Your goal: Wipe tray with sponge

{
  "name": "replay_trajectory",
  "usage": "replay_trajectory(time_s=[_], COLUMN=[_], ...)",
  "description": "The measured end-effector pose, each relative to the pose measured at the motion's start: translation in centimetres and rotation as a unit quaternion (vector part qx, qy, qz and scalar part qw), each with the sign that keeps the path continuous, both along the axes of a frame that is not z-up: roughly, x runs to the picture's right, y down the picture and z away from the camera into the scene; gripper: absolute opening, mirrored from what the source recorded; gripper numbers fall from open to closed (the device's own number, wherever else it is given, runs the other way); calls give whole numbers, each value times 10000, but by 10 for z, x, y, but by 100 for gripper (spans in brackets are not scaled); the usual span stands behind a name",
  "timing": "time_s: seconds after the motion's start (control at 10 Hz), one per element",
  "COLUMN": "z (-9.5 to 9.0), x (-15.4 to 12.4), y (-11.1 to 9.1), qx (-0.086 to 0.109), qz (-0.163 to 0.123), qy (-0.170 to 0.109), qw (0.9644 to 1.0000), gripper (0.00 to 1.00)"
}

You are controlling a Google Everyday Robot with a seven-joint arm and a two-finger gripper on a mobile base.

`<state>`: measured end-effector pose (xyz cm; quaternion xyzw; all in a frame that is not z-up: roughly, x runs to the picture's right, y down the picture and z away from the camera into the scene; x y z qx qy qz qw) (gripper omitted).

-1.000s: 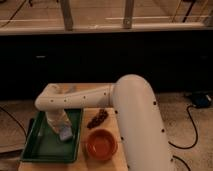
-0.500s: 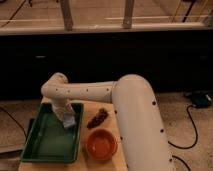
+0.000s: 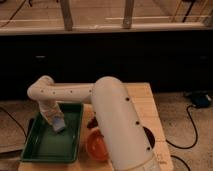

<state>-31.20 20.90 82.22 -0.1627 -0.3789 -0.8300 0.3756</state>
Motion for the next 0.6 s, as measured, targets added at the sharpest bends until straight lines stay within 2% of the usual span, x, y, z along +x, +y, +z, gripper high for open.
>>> replay_trajectory(time_s=[0.1, 0.3, 0.6], z=[-13, -25, -30], x=[0, 17, 61], y=[17, 27, 14], qx=[-40, -26, 160], qz=[-199, -277, -51], qy=[-81, -62, 142], qw=[9998, 9996, 9998], gripper=[0, 0, 0])
